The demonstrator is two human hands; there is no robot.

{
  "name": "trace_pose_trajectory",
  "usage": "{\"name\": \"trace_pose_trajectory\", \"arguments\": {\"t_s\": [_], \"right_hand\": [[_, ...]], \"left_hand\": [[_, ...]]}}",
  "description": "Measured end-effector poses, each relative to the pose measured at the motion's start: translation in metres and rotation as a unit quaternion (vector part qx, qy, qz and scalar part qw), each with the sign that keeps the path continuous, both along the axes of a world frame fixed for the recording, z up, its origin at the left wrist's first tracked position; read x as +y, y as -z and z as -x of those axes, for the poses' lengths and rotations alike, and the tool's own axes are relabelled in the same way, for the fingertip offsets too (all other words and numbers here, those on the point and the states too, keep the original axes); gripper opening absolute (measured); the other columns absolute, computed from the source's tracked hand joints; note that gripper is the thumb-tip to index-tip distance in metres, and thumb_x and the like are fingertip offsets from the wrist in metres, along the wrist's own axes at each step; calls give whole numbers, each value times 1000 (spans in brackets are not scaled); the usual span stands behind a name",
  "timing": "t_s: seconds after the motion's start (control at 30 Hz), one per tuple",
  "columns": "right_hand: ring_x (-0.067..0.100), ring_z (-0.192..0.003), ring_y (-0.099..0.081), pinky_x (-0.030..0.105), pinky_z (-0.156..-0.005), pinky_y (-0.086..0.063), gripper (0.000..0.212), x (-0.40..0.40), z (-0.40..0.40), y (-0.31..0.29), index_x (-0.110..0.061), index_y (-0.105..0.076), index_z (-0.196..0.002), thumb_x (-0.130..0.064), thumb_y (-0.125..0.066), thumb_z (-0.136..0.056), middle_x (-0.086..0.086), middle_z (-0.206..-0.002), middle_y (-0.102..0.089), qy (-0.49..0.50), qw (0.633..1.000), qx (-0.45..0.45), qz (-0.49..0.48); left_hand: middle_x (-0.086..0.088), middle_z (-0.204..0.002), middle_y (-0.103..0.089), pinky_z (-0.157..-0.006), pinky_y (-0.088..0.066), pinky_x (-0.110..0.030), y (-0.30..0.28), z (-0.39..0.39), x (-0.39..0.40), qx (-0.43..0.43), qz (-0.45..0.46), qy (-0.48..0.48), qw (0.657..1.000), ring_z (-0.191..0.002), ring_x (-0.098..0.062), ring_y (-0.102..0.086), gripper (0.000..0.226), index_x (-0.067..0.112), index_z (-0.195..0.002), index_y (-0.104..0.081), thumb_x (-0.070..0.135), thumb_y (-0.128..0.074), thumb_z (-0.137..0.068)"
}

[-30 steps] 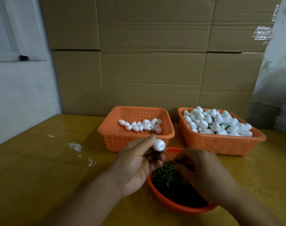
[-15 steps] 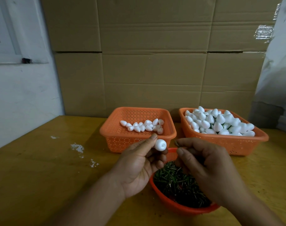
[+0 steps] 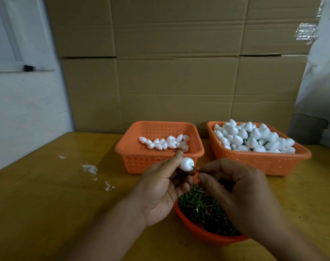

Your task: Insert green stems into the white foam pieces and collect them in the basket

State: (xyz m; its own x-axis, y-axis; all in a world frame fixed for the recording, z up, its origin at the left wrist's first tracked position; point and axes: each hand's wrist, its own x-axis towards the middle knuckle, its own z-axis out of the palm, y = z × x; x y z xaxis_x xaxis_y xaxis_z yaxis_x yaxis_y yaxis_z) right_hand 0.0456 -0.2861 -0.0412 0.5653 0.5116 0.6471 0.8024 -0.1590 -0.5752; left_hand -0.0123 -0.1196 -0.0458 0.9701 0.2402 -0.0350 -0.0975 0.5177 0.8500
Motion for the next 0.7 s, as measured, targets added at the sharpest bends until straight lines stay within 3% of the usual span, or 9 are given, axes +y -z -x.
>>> {"name": "trace_pose_trajectory", "arguments": {"t_s": [0.2,0.37,0.6,0.7], "right_hand": [[-6,-67,-69,18,-56,-55,11,1,-2,2,-34,-72,-90,-26,-73,-83,-25,-78,-71,6,1000,-13,-1],[-7,-65,-68,15,-54,-54,15,3,0,1,-33,-72,-88,-43,-65,-80,-27,-79,-71,2,1000,-6,-24],[-4,-64,-68,18,-51,-54,7,5,-1,5,-28,-74,-86,-33,-75,-80,-21,-72,-71,21,998,-39,-33],[-5,-63,-67,13,-50,-51,8,5,-1,6,-24,-76,-86,-30,-75,-80,-23,-70,-70,24,998,-55,-26]], "left_hand": [[-10,-80,-68,-51,-51,-20,2,1,0,-1,-16,10,1000,-63,-13,-63,31,6,-96,-70,35,-70,-83],[-11,-83,-68,-52,-50,-20,3,1,-1,-8,-46,9,999,-64,-12,-63,31,7,-97,-70,35,-68,-84],[-8,-80,-68,-51,-49,-20,6,0,-2,-16,-72,-3,997,-64,-12,-62,28,10,-91,-70,36,-71,-81],[-7,-79,-67,-51,-48,-20,7,0,-3,-19,-79,-5,997,-63,-12,-61,31,10,-92,-69,38,-72,-79]]}}
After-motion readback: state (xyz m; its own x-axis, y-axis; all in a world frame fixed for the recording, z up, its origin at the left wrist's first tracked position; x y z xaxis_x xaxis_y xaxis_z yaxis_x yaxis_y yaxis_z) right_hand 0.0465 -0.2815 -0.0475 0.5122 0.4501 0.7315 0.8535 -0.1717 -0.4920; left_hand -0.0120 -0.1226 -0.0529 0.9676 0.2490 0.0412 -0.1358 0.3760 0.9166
